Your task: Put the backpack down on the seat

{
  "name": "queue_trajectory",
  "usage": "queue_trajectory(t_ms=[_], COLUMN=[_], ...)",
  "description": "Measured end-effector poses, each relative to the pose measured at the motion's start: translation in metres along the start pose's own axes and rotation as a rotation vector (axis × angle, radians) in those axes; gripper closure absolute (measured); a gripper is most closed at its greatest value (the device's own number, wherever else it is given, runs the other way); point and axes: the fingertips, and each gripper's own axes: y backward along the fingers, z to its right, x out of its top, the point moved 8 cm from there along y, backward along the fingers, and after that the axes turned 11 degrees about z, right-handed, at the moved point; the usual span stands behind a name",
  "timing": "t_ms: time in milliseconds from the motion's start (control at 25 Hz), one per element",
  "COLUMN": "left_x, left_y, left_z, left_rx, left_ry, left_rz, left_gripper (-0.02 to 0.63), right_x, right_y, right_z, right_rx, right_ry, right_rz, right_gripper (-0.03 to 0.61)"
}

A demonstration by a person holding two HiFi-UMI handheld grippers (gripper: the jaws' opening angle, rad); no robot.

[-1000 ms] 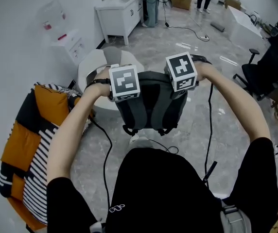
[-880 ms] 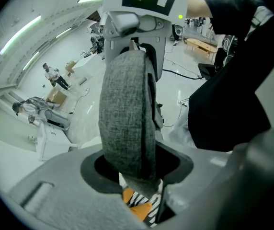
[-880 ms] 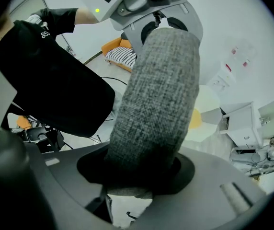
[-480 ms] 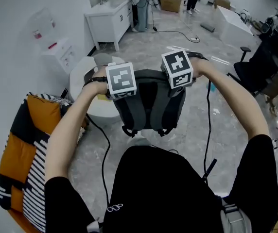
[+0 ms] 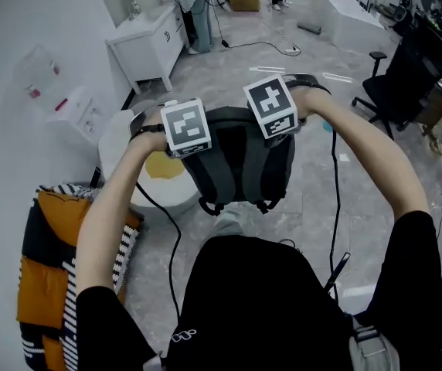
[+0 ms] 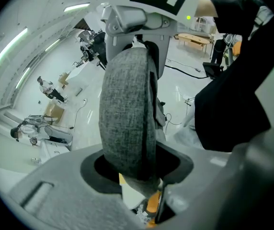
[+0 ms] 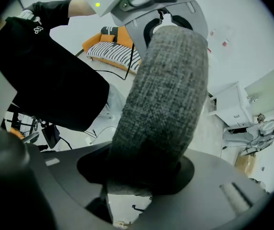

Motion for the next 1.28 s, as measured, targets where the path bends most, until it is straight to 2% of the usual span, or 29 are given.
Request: queue_trajectory(t_ms=[320, 680, 880, 1040, 1280], left_x=[-0.017, -0.044, -0.010, 0.012, 0.024], left_y=[-0.067, -0.130, -0.155, -0.176, -0.186], left_z=[-0.126, -0.315, -0.407, -0.438, -0.473], left_rx=[-0.077, -0.156, -0.148, -0.207, -0.215], left_ry=[-0.050, -0.097, -0.204, -0.216, -0.268], left_rz=[0.010, -0.001, 0.025, 0.064, 0.082], left_gripper=[0.428, 0.428, 0.428, 0.428, 0.428], right_x=[-0.052, -0.105, -0.159, -0.193, -0.213], right_y=[-0.023, -0.027, -0.007, 0.000, 0.007], right_z=[0.123, 0.306, 0.379, 0.400, 0.421], right_rx=[0.046, 0.058, 0.008, 0.033, -0.002], right_ry=[-0.075, -0.123, -0.177, -0.221, -0.276], right_rz=[-0.003, 0.002, 0.029, 0.025, 0.009], right_gripper=[0.356, 0.357, 0.358, 0.357, 0.357])
